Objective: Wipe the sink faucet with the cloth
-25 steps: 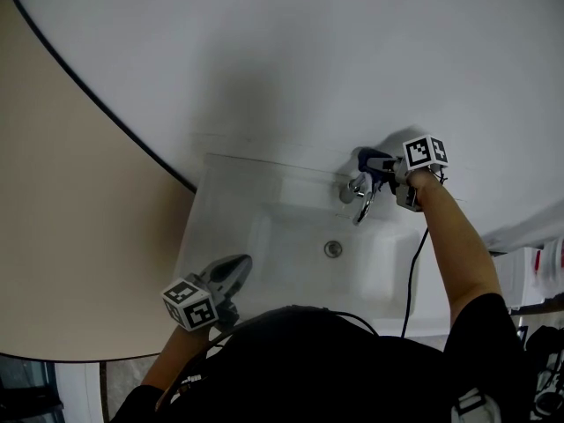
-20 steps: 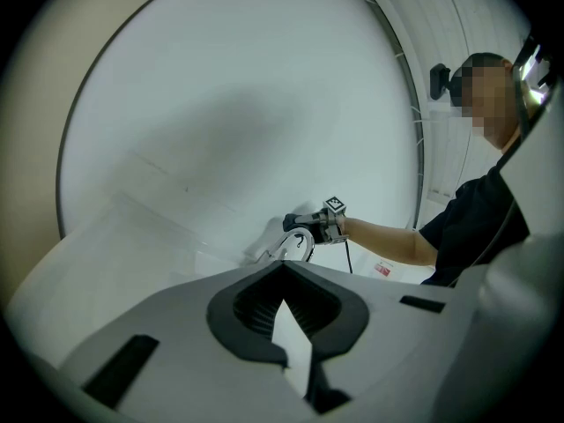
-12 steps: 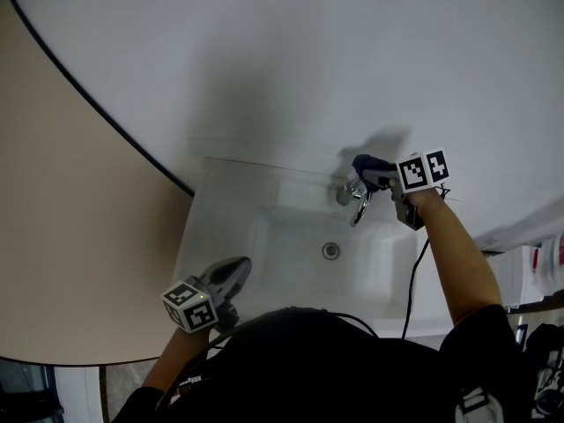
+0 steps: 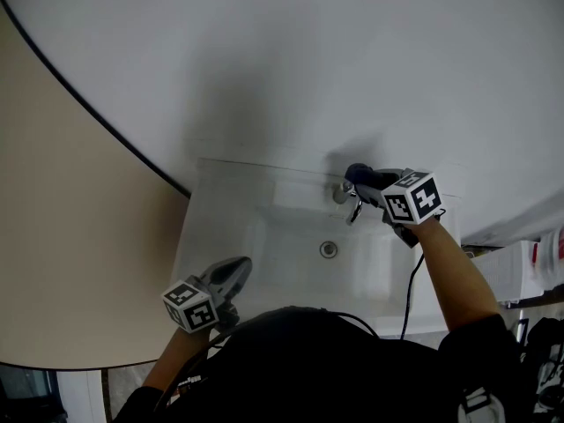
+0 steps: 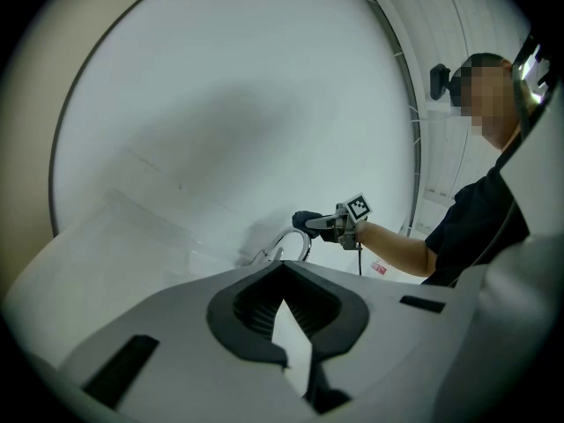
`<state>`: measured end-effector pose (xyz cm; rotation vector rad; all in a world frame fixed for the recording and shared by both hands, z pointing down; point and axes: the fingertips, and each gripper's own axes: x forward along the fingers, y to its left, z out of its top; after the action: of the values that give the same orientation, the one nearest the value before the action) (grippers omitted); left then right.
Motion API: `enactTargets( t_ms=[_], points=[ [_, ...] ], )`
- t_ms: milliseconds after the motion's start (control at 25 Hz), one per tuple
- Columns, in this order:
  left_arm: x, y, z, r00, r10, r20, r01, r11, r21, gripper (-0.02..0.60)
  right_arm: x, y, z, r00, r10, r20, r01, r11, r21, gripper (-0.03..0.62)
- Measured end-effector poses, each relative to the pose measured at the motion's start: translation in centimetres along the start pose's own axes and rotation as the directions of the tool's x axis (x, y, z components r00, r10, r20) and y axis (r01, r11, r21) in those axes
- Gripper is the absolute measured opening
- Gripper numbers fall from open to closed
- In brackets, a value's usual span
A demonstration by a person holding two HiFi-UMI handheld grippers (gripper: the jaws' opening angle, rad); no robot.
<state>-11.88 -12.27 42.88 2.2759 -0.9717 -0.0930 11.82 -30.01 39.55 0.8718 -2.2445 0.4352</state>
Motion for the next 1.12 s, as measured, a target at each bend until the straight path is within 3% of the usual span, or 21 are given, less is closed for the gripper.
enactTargets(
  t_ms=[280, 600, 800, 960, 1040, 1120],
  points=[
    [0.0, 0.1, -0.3, 1.000, 0.001, -0.010, -0.001, 1.000, -0.004, -0.008, -0.8, 2.4, -1.3, 0.999, -0.047, 0.018, 0.049, 0.989, -0.142, 0.133],
    [0.9, -0.3, -0.9, 0.999, -0.002, -0.038, 0.002, 1.000, -0.003, -0.008, -1.2, 5.4, -3.6, 0.998, -0.045, 0.040, 0.053, 0.974, -0.222, 0.133],
    [1.6, -0.6, -1.6, 0.997, -0.005, -0.082, 0.005, 1.000, 0.006, -0.008, 1.3, 9.0, -9.2, 0.994, 0.090, -0.059, -0.099, 0.979, -0.180, 0.133],
    [2.8, -1.7, -2.1, 0.995, -0.003, -0.096, 0.004, 1.000, 0.012, -0.008, 2.6, 8.8, -14.0, 0.982, 0.149, -0.114, -0.167, 0.970, -0.177, 0.133],
    [2.7, -1.6, -2.1, 0.993, 0.010, -0.118, -0.008, 1.000, 0.022, -0.008, 3.0, 7.5, -15.9, 0.980, 0.161, -0.120, -0.174, 0.978, -0.112, 0.133],
    [2.5, -1.3, -2.2, 0.989, 0.031, -0.143, -0.027, 0.999, 0.029, -0.008, 3.7, 4.5, -17.2, 0.988, 0.123, -0.093, -0.124, 0.992, -0.015, 0.133]
  ],
)
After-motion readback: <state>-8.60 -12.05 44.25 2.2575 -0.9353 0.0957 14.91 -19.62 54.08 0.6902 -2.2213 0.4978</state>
